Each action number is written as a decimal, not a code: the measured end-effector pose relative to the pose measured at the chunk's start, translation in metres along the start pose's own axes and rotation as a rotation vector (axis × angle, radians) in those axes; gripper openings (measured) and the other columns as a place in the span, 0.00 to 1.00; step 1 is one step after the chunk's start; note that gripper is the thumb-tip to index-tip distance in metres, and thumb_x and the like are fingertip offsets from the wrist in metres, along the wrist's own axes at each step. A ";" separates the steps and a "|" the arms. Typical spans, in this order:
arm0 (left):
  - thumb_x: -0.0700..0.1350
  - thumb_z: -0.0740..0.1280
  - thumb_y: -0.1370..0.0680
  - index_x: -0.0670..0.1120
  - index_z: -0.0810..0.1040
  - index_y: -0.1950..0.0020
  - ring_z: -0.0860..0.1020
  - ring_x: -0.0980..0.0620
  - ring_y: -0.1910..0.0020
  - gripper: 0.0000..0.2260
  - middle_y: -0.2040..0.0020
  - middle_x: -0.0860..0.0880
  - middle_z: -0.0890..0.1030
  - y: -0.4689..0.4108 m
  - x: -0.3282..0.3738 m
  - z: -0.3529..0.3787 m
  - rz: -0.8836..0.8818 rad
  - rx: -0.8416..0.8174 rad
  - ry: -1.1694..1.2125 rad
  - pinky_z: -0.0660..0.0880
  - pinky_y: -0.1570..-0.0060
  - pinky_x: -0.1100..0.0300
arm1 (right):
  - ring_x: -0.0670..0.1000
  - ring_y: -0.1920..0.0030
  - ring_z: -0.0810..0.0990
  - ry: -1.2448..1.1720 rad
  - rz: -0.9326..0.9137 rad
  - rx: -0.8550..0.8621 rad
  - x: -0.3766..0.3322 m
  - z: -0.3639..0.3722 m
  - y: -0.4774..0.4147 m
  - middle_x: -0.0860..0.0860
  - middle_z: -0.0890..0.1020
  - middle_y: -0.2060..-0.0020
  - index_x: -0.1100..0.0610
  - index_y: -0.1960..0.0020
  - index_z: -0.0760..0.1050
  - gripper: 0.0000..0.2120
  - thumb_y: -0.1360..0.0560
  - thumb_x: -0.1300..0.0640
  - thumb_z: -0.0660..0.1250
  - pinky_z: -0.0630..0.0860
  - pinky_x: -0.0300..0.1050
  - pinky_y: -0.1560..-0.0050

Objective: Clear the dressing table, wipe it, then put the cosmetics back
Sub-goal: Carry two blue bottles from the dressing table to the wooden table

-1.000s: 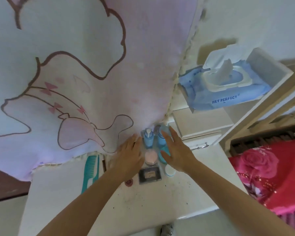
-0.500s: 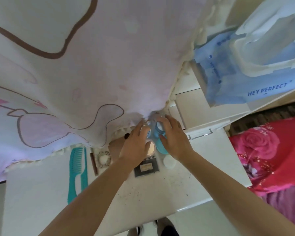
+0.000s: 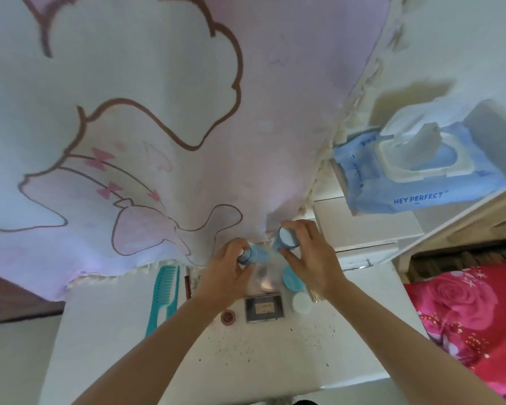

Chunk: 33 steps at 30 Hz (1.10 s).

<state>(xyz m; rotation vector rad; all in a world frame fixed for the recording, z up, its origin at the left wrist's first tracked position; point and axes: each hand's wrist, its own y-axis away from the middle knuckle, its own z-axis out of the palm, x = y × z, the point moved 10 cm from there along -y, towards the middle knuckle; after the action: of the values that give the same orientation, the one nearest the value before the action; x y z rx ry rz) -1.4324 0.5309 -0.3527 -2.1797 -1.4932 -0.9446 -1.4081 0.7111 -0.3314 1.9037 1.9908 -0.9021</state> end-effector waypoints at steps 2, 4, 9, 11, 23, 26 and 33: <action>0.52 0.68 0.23 0.59 0.66 0.42 0.76 0.56 0.52 0.14 0.46 0.56 0.76 0.018 -0.002 -0.017 -0.043 0.060 0.005 0.69 0.56 0.68 | 0.50 0.49 0.78 0.010 -0.043 -0.003 -0.015 0.003 -0.001 0.49 0.73 0.40 0.46 0.33 0.66 0.24 0.25 0.49 0.72 0.81 0.42 0.59; 0.53 0.69 0.24 0.64 0.63 0.45 0.76 0.56 0.53 0.16 0.48 0.58 0.76 0.039 -0.006 -0.035 -0.083 0.148 0.001 0.69 0.56 0.64 | 0.50 0.50 0.78 -0.007 -0.063 -0.015 -0.031 0.013 -0.003 0.49 0.72 0.41 0.45 0.33 0.66 0.25 0.26 0.47 0.72 0.81 0.44 0.59; 0.50 0.75 0.28 0.60 0.66 0.43 0.78 0.56 0.55 0.21 0.52 0.61 0.77 0.108 -0.041 -0.083 -0.241 0.462 0.104 0.72 0.54 0.71 | 0.50 0.45 0.75 -0.179 -0.092 -0.074 -0.082 0.048 -0.003 0.53 0.73 0.40 0.49 0.26 0.61 0.33 0.26 0.44 0.71 0.75 0.41 0.52; 0.48 0.76 0.29 0.58 0.69 0.41 0.79 0.58 0.53 0.21 0.49 0.61 0.78 0.142 -0.060 -0.106 -0.289 0.574 0.178 0.74 0.51 0.72 | 0.48 0.44 0.74 -0.276 -0.090 -0.113 -0.112 0.062 -0.002 0.51 0.71 0.39 0.52 0.24 0.59 0.38 0.27 0.44 0.73 0.75 0.42 0.49; 0.49 0.75 0.29 0.56 0.74 0.38 0.79 0.55 0.70 0.21 0.58 0.58 0.81 0.495 -0.152 -0.300 -0.557 1.213 0.191 0.78 0.69 0.54 | 0.40 0.48 0.77 -0.564 -0.474 -0.268 -0.464 0.158 0.094 0.36 0.72 0.46 0.42 0.39 0.72 0.29 0.36 0.44 0.80 0.80 0.45 0.50; 0.50 0.75 0.27 0.55 0.73 0.38 0.79 0.58 0.69 0.20 0.53 0.63 0.78 0.617 -0.172 -0.339 -0.592 1.345 0.129 0.77 0.70 0.56 | 0.37 0.48 0.74 -0.594 -0.582 -0.352 -0.573 0.200 0.154 0.39 0.72 0.46 0.44 0.37 0.73 0.31 0.36 0.46 0.81 0.78 0.42 0.47; 0.50 0.75 0.28 0.50 0.75 0.37 0.80 0.57 0.55 0.21 0.49 0.55 0.80 0.863 -0.222 -0.390 -0.790 1.572 -0.043 0.80 0.54 0.51 | 0.41 0.48 0.75 -0.704 -0.811 -0.617 -0.787 0.279 0.316 0.42 0.73 0.46 0.47 0.36 0.73 0.30 0.35 0.47 0.80 0.77 0.40 0.48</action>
<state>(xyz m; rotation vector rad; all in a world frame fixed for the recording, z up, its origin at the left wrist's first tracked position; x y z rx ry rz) -0.8236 -0.1981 -0.1422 -0.4762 -2.0016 0.2565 -1.0752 -0.1041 -0.1845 0.3419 2.1614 -0.7998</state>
